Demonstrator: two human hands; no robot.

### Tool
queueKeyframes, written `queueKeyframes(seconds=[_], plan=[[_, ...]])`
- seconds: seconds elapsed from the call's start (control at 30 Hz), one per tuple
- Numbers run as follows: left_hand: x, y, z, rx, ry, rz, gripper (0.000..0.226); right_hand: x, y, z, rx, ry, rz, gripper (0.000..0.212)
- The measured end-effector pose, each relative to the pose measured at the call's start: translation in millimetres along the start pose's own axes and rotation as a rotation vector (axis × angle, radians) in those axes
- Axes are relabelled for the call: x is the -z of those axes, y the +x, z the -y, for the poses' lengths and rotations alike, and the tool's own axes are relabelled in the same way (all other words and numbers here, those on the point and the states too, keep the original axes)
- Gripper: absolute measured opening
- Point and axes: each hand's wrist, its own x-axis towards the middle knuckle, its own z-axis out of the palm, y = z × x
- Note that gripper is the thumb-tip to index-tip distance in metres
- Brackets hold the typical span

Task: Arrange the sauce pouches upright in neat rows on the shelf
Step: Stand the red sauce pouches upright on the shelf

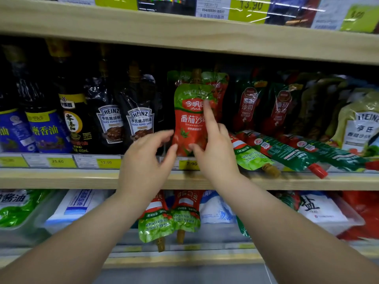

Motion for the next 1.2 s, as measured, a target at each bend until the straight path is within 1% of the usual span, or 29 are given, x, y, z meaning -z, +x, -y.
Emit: queueKeyframes(seconds=[0.07, 0.1, 0.17, 0.4, 0.53, 0.67, 0.73, 0.8, 0.83, 0.87, 0.9, 0.97, 1.03, 1.07, 1.13, 1.17, 1.2], plan=[[8.2, -10.9, 16.1, -0.084, 0.237, -0.01, 0.03, -3.4, 3.0, 0.0, 0.004, -0.013, 0.003, 0.101], [10.6, -14.5, 23.5, -0.095, 0.312, -0.007, 0.031, -5.1, 4.3, 0.5, 0.009, -0.023, 0.006, 0.102], [11.5, -19.4, 35.1, -0.095, 0.38, -0.003, 0.032, -9.0, 8.2, 2.5, 0.016, -0.046, 0.011, 0.103], [3.2, -29.4, 52.4, -0.185, 0.372, -0.076, 0.032, -24.3, 25.2, 5.2, 0.049, -0.127, -0.007, 0.102], [1.4, -30.3, 54.2, -0.204, 0.381, -0.083, 0.035, -29.6, 30.0, 3.2, 0.048, -0.148, -0.015, 0.099], [1.1, -32.7, 54.3, -0.195, 0.381, -0.07, 0.037, -25.6, 27.5, 8.5, 0.02, -0.184, 0.021, 0.096], [-0.5, -32.8, 53.7, -0.178, 0.382, -0.069, 0.037, -14.2, 20.9, 10.2, 0.065, -0.253, 0.004, 0.089], [-2.8, -30.9, 50.8, -0.155, 0.368, -0.085, 0.036, 5.4, 10.9, 10.4, 0.192, -0.435, -0.006, 0.077], [-4.4, -29.0, 48.0, -0.144, 0.354, -0.091, 0.035, 17.0, 5.4, 9.2, 0.251, -0.544, 0.017, 0.073], [-6.4, -27.3, 44.1, -0.139, 0.336, -0.09, 0.034, 29.0, -0.5, 6.7, 0.272, -0.637, 0.061, 0.072], [-9.2, -25.2, 39.4, -0.14, 0.316, -0.085, 0.034, 40.3, -5.7, 3.2, 0.245, -0.712, 0.122, 0.074], [-16.1, -21.0, 27.2, -0.157, 0.277, -0.069, 0.035, 58.4, -14.3, -4.5, 0.134, -0.826, 0.257, 0.08], [-24.8, -17.5, 12.2, -0.188, 0.242, -0.044, 0.036, 68.9, -22.6, -13.8, 0.095, -0.923, 0.358, 0.073], [-29.3, -16.4, 4.6, -0.205, 0.222, -0.031, 0.037, 73.4, -25.9, -18.6, 0.093, -0.941, 0.391, 0.07], [-37.6, -14.7, -9.8, -0.223, 0.183, -0.001, 0.041, 83.1, -29.9, -26.1, 0.078, -0.905, 0.433, 0.075], [-41.1, -13.6, -16.1, -0.223, 0.166, 0.023, 0.043, 87.6, -31.0, -28.9, 0.076, -0.862, 0.426, 0.075], [-44.5, -12.5, -21.7, -0.222, 0.148, 0.05, 0.045, 91.7, -31.3, -31.5, 0.086, -0.815, 0.392, 0.07]])
